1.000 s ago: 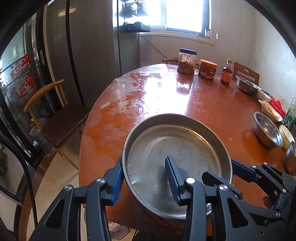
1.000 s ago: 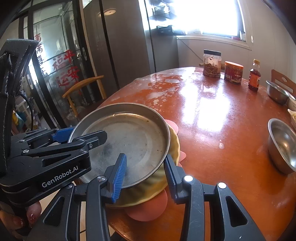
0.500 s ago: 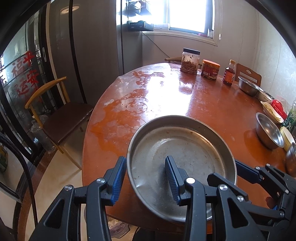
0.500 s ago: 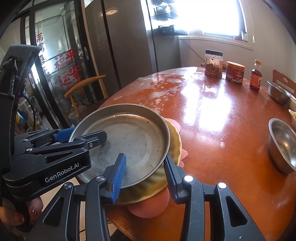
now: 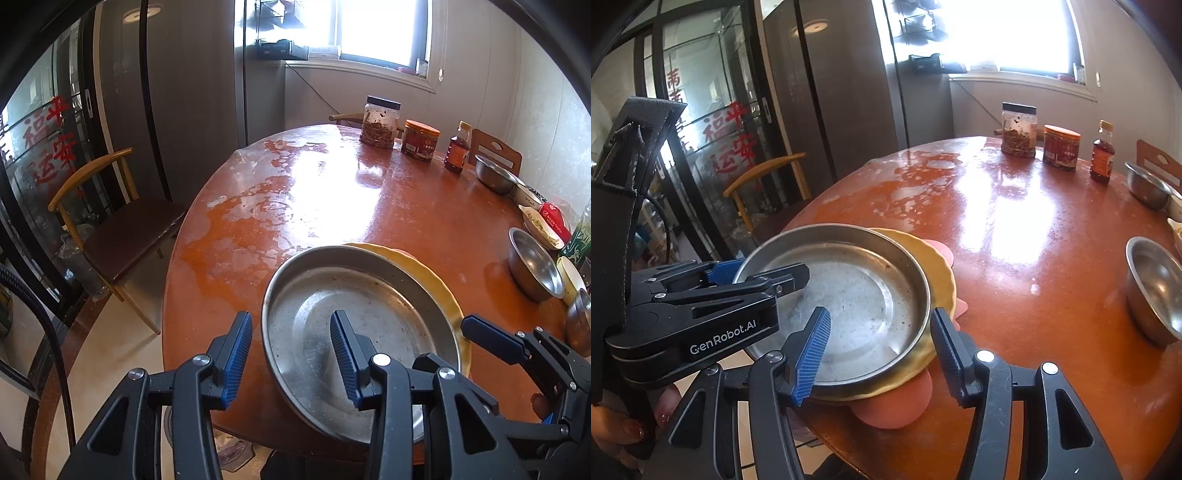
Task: Organize plates and bowls
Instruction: 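Open the right gripper and move it to the large shallow steel bowl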
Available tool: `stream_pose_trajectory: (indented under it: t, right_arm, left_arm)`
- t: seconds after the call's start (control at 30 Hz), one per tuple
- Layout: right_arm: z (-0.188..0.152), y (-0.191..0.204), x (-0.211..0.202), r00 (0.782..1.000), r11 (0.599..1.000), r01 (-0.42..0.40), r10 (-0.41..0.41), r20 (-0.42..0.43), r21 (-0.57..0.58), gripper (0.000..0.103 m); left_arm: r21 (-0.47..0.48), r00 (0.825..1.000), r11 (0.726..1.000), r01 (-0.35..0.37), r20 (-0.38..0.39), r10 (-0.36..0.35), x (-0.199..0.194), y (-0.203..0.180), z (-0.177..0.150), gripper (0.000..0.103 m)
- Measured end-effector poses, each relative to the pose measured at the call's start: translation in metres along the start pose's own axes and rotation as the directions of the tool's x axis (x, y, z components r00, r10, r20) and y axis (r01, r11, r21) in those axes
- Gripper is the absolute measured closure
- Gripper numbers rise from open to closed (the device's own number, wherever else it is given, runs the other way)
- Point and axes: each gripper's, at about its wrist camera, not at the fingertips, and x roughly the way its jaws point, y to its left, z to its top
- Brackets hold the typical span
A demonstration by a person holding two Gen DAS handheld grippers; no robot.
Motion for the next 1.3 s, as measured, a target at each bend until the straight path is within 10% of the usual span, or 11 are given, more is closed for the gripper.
stream_pose_trajectory:
  t: [1.3]
  right_arm:
    - [-0.002,-0.051,-0.059,0.991,0.989,0.065,-0.079,0.105,0.131,0.03]
  left_arm:
    - [0.01,0.995,1.0,-0.026,0.094,0.025,-0.048,-0.029,0.014,0.05]
